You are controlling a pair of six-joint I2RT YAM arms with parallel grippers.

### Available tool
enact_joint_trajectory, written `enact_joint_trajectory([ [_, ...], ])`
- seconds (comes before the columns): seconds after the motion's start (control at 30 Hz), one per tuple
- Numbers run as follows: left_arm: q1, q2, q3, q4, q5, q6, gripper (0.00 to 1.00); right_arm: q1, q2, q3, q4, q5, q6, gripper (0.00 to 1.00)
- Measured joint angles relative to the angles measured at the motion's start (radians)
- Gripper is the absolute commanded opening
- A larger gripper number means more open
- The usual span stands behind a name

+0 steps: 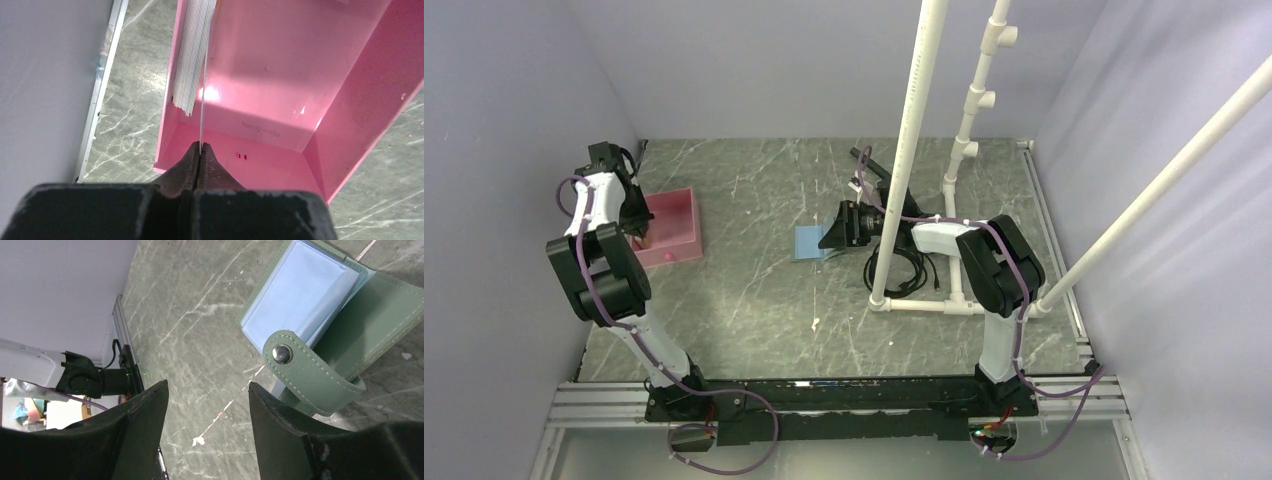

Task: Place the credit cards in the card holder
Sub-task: Pick up the credit card from the storage box.

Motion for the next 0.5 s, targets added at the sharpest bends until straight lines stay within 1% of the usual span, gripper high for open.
enact_joint_trajectory([
  [0.17, 0.0, -0.037, 0.003, -0.001, 0.006, -0.005, 0.0, 0.001, 0.005, 0.005, -0.001, -0.001, 0.0, 0.62],
  [0.27, 0.0, -0.046, 0.027, -0.01, 0.033, -0.01, 0.0, 0.001, 0.005, 0.005, -0.003, 0.0, -0.002, 0.63],
  [0.43, 0.0, -0.061, 0.068, -0.032, 0.108, -0.03, 0.0, 0.001, 0.005, 0.006, -0.017, 0.01, -0.017, 0.63],
  [0.5, 0.0, -0.096, 0.069, -0.032, 0.167, -0.033, 0.0, 0.001, 0.005, 0.009, -0.036, 0.02, -0.027, 0.64],
])
